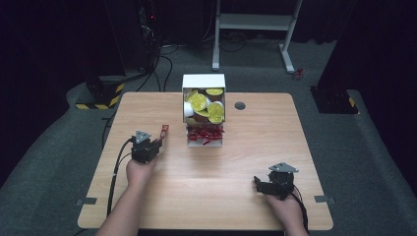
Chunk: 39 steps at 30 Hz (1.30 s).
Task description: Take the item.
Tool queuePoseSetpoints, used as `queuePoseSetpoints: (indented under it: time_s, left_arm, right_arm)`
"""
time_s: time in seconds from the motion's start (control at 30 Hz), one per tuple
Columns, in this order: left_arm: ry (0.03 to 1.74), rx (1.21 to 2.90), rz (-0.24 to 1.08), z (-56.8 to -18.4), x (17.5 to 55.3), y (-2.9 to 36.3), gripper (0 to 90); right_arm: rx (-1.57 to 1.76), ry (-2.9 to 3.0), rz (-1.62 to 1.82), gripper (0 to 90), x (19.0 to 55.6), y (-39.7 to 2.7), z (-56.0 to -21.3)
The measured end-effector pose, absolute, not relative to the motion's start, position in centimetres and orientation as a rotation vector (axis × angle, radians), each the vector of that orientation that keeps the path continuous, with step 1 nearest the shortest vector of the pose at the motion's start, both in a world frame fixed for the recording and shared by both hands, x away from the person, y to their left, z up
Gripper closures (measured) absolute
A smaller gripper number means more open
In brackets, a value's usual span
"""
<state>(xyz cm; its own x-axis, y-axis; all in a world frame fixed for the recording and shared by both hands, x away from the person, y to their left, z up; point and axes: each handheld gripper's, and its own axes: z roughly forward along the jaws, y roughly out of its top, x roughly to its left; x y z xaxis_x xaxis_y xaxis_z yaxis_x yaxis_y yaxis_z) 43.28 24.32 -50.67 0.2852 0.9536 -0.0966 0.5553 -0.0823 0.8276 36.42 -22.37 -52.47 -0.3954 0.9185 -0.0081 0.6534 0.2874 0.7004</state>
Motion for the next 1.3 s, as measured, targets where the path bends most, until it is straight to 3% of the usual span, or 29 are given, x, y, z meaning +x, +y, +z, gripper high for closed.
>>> queuePoseSetpoints:
  time_s: [0.83, 0.9, 1.0, 1.3]
  left_arm:
    - [1.414, 1.803, 0.598, -51.9, 43.5, 24.0, 75.7]
    - [1.408, 1.81, 0.604, -51.8, 43.5, 23.9, 71.5]
    - [1.433, 1.808, 0.616, -51.6, 43.4, 24.0, 55.1]
    - [1.438, 1.814, 0.643, -51.0, 43.1, 24.3, 42.6]
  right_arm:
    - [1.409, 2.15, 0.872, 10.7, 36.4, -22.4, -52.5]
    - [1.41, 2.15, 0.872, 10.7, 36.4, -22.4, -52.5]
    - [1.409, 2.15, 0.872, 10.7, 36.4, -22.4, -52.5]
    - [1.406, 2.151, 0.872, 10.7, 36.4, -22.4, -52.5]
